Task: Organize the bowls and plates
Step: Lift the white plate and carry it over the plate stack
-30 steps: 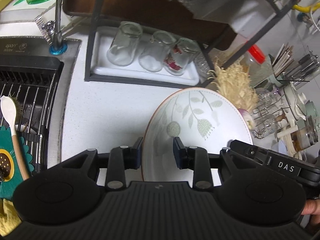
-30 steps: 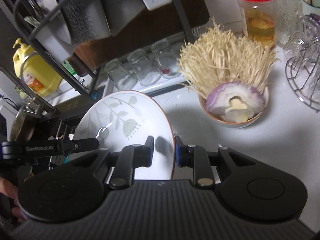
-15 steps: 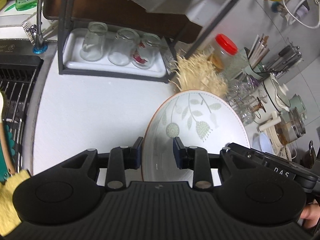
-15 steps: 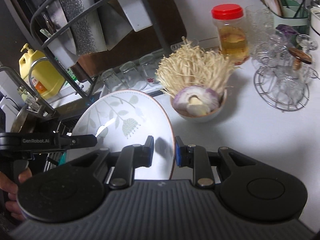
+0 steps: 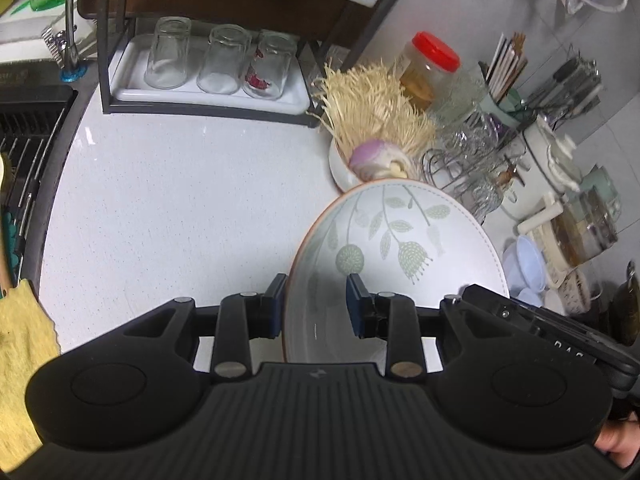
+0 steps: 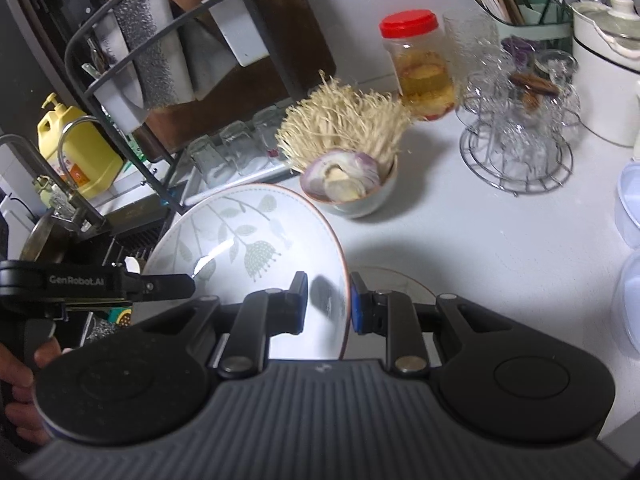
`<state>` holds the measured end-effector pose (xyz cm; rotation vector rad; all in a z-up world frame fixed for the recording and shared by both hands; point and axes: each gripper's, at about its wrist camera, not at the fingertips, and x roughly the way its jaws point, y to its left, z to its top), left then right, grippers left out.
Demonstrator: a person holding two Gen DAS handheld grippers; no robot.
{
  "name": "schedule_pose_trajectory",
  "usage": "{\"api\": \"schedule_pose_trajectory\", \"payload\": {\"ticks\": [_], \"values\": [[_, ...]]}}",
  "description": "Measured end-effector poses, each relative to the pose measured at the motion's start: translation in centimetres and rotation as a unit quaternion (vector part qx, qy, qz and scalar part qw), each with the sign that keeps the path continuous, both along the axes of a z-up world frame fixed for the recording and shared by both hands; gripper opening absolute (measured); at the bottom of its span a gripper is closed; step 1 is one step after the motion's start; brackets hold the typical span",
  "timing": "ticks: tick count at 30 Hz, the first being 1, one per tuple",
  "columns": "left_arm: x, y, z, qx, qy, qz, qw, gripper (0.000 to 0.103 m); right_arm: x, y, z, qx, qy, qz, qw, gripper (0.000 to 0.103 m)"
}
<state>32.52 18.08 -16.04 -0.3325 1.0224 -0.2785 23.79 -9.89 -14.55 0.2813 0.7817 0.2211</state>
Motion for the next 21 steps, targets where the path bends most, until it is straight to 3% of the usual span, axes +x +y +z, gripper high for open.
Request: {"api": "schedule_pose_trajectory", "payload": {"ticks": [21], "values": [[0.4, -6.9, -5.0, 0.043, 0.035, -0.048, 0.9973, 0.035, -1.0, -4.4, -4.7, -0.043, 0.033, -0.024, 0.998, 0.024]]}}
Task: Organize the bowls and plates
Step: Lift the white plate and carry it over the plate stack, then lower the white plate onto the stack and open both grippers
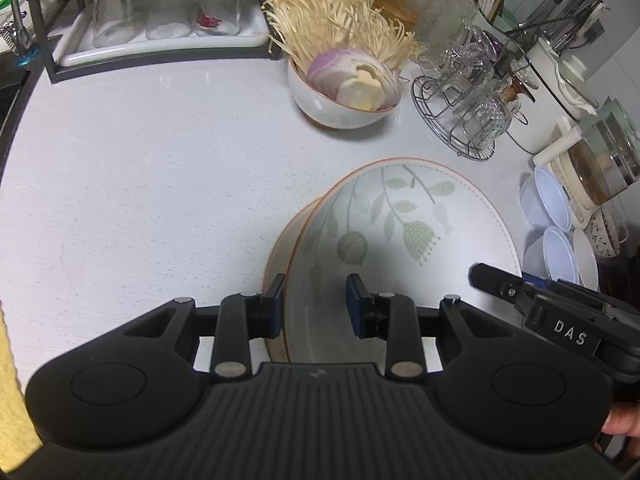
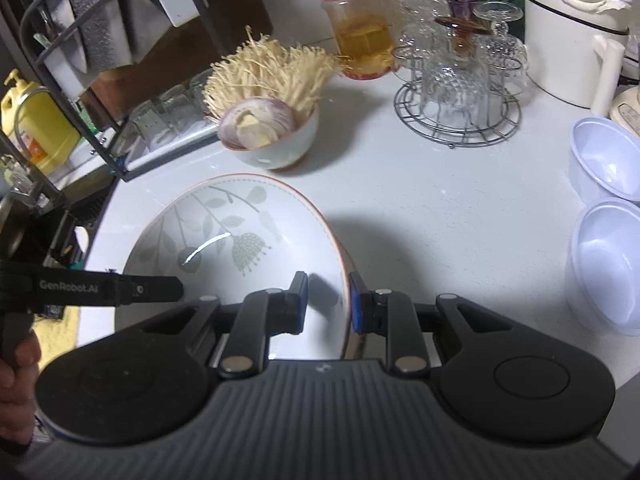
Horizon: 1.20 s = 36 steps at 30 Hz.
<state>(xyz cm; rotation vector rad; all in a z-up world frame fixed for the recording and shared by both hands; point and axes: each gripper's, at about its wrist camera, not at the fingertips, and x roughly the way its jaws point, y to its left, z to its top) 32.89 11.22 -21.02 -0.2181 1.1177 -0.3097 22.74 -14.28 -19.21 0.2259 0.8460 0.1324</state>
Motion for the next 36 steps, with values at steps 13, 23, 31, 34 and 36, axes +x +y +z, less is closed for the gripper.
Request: {"api": "schedule_pose_trajectory", "payload": {"ticks": [13, 23, 31, 34, 36], "values": [[0.0, -0.1, -1.6, -0.006, 0.004, 0.012, 0.9999, 0.035, 0.3, -0.5, -2.4, -0.002, 0.006, -0.004, 1.000, 0.024], [0.1, 1.0, -0.7, -0.020, 0.003, 0.015, 0.9997, 0.036, 0.5, -0.2, -3.2, -0.010, 0.006, -0.012, 1.000, 0.024], [-1.0, 2.2, 0.8, -0.009, 0.005, 0.019, 0.9998, 0.036, 0.1, -0.1, -3.4, -0.007, 0.008, -0.006, 1.000, 0.024], [-1.4, 2.2, 2.2, -0.002, -0.009, 0.022, 0.9997, 0.036, -0.2, -0.1, -2.8, -0.008, 0.005, -0.007, 1.000, 0.024], [-1.9, 2.1, 3.4, -0.006, -0.021, 0.024, 0.9995, 0.036, -0.6, -0.2, -2.0, -0.012, -0.003, -0.008, 1.000, 0.024]]}}
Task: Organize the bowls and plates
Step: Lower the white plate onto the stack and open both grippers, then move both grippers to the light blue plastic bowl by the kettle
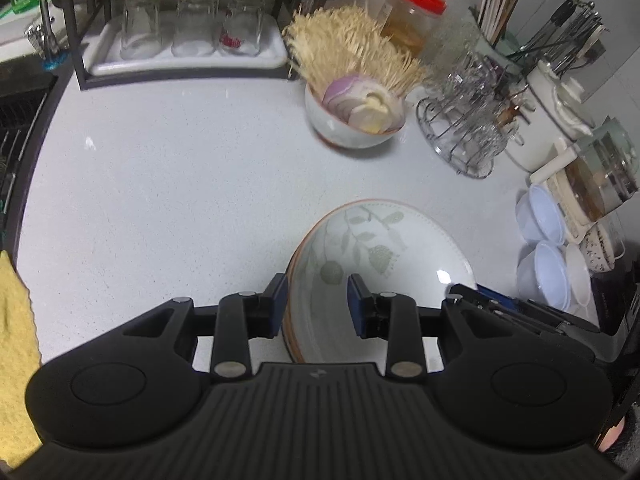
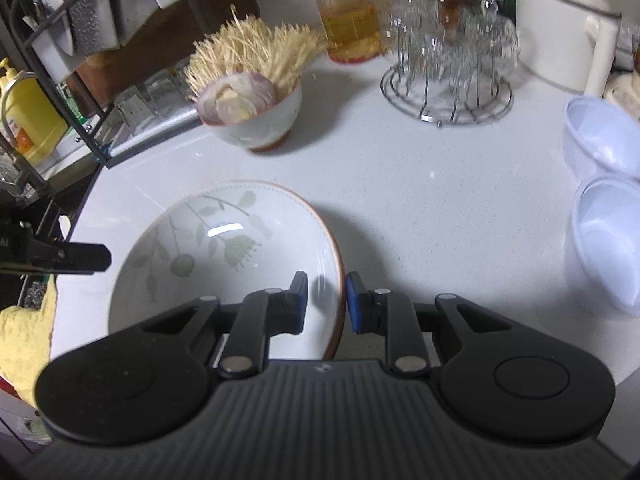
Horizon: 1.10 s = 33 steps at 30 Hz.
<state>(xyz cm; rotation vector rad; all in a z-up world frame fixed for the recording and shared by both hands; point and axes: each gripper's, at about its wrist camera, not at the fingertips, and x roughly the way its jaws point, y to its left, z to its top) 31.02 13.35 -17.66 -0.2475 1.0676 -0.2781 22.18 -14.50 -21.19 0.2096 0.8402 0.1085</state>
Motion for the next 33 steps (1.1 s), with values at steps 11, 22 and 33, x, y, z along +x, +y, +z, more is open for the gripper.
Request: {"api": "schedule_pose_trajectory", "payload": {"ticks": [11, 22, 33], "values": [[-4.7, -0.9, 8.0, 0.000, -0.073, 0.004, 0.9974, 0.036, -3.9, -0.6, 8.6, 0.017, -0.081, 0.005, 0.997, 0.024], [-11.1, -2.8, 15.4, -0.019, -0.148, 0.021, 0.9885, 0.036, -9.6, -1.3, 15.5, 0.024, -0.178, 0.031, 0.983, 0.024], [-14.7, -5.1, 13.3, -0.022, -0.129, 0.018, 0.9912, 0.036, -14.1, -2.8, 15.8, 0.022, -0.199, 0.021, 0.980, 0.024]]}}
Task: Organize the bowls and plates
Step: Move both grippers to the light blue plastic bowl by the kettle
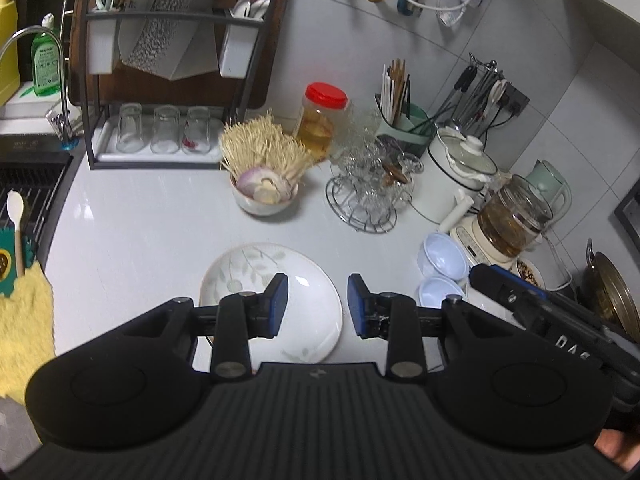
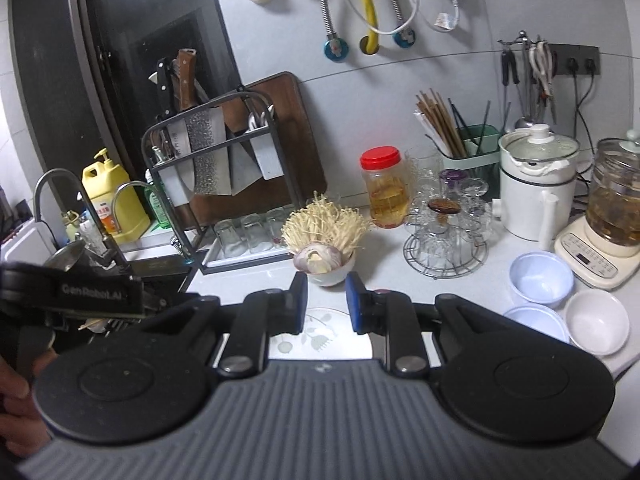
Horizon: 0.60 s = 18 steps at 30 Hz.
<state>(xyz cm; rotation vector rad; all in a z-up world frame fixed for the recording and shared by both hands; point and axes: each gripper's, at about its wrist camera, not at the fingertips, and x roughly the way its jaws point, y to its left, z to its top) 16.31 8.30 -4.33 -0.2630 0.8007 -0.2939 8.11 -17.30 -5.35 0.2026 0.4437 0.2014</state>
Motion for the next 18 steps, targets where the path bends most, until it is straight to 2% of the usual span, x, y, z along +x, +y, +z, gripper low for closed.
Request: {"api": "schedule_pose_trajectory", "payload": {"ticks": [9, 18], "values": [[-0.8, -1.7, -1.9, 0.005, 0.017, -0.013, 0.9998, 0.036, -2.2, -1.5, -0.4, -0.002, -0.013, -0.019, 1.000, 0.024], [1.2, -4.8, -3.2, 0.019, 0.026, -0.056, 0.9979, 0.036, -2.2, -3.8, -1.4, 0.006, -0.012, -0.066, 0.998, 0.025]]}}
